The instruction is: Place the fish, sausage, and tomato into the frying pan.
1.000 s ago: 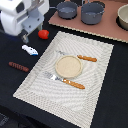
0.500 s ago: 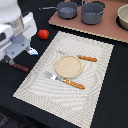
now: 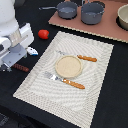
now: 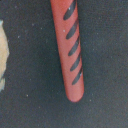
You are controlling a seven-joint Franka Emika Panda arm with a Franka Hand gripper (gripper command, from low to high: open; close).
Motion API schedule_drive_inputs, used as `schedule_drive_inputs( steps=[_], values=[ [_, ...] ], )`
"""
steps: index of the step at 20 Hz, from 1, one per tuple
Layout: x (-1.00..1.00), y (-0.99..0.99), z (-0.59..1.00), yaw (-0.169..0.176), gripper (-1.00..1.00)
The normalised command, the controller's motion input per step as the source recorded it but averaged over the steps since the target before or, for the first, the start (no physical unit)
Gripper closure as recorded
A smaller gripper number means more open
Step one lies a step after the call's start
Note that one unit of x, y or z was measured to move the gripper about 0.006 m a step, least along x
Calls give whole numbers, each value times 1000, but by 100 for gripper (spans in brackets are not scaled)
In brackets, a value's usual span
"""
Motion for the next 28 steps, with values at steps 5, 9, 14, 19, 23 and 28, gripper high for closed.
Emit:
schedule_drive_inputs(
  steps=[5,9,14,19,23,28],
  values=[
    [0,-102,-357,0,-100],
    [0,-84,-291,0,100],
    [0,-45,-147,0,100],
    [2,-11,-42,1,100],
    [60,-70,159,1,100],
    [309,559,1000,-4,100]
  ],
)
